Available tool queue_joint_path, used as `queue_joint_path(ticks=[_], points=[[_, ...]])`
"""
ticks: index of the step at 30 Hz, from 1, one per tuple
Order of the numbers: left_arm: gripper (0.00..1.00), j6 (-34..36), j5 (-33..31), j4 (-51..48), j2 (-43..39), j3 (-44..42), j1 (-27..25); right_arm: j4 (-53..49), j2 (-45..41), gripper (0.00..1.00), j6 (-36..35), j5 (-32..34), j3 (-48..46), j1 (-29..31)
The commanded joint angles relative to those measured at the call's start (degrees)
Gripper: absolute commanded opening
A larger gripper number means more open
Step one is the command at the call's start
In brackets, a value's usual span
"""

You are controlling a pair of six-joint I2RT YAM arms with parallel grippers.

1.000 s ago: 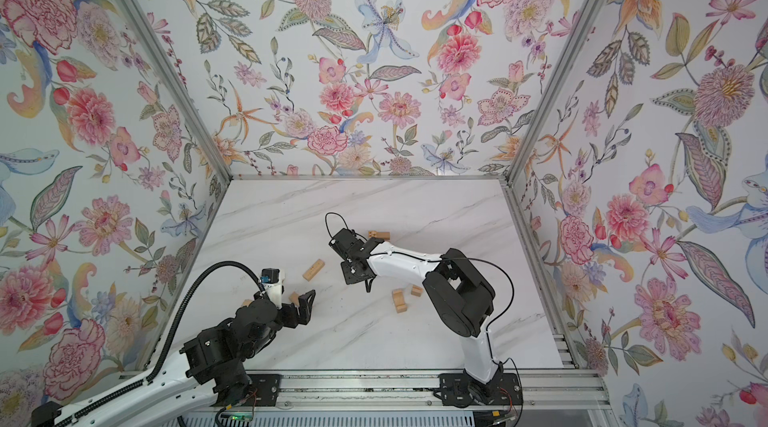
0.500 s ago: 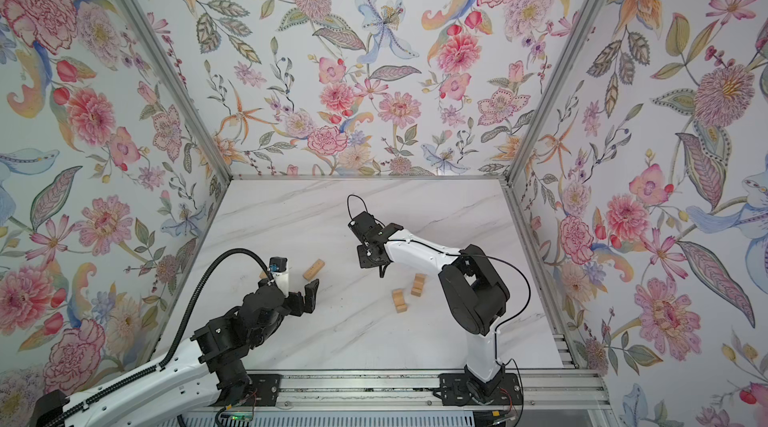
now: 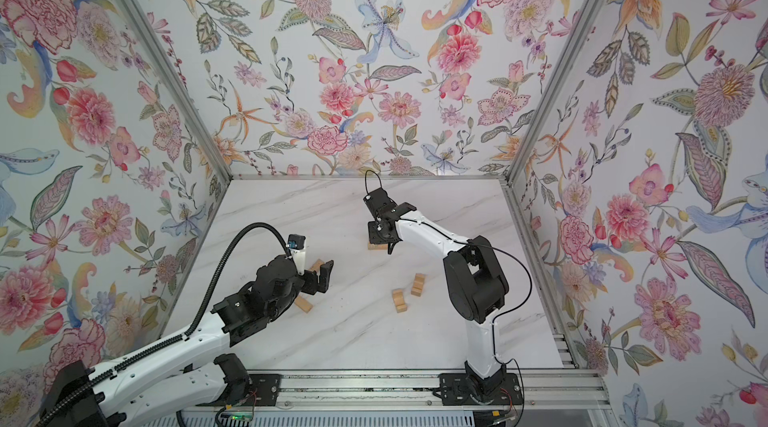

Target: Build the wood block tower

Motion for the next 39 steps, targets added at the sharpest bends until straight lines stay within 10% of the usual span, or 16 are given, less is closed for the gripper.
queue_joint_path(ticks=[1,39], points=[[0.99,2.11,2.76,1.96,1.43,2.09,1.54,-2.04,2.97,0.32,-1.35,-0.95,2.59,-0.92],[0.99,2.58,5.62,2.90,3.70,1.89,5.59,-2.05,10.57,0.32,-1.39,-3.38,7.19,-3.33]])
